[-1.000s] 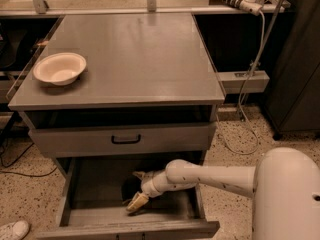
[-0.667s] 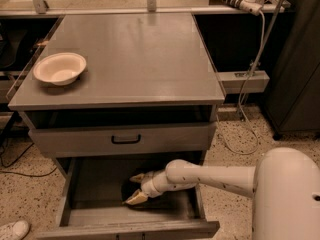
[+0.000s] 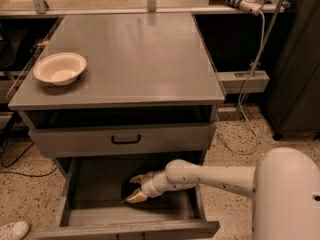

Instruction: Pick sponge from middle drawer and place on counter

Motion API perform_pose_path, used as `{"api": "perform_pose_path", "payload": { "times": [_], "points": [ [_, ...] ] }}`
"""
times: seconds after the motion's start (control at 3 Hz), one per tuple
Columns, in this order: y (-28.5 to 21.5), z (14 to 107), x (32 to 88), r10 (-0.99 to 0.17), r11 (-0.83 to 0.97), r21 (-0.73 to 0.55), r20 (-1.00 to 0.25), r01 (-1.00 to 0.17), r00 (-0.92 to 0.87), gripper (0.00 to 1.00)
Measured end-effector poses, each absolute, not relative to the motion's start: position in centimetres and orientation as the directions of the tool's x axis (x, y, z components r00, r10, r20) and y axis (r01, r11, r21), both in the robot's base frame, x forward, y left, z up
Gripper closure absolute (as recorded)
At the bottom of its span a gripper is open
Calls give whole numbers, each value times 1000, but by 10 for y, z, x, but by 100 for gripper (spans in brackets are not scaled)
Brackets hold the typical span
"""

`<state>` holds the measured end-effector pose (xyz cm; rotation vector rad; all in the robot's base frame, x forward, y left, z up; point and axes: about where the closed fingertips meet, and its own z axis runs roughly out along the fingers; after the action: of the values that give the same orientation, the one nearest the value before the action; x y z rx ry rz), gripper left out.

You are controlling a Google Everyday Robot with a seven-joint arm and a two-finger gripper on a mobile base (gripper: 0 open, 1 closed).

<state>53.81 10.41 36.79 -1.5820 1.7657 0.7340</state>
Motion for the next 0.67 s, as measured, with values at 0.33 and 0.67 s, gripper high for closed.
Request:
{"api": "perform_pose_path", "payload": {
  "times": [0.33,0.67],
  "points": [
    [104,374,537,-625,125,-4,-777,-992,-75,100],
    [89,401,533,-627,179,7,-769,-984,-120,100]
  ]
}}
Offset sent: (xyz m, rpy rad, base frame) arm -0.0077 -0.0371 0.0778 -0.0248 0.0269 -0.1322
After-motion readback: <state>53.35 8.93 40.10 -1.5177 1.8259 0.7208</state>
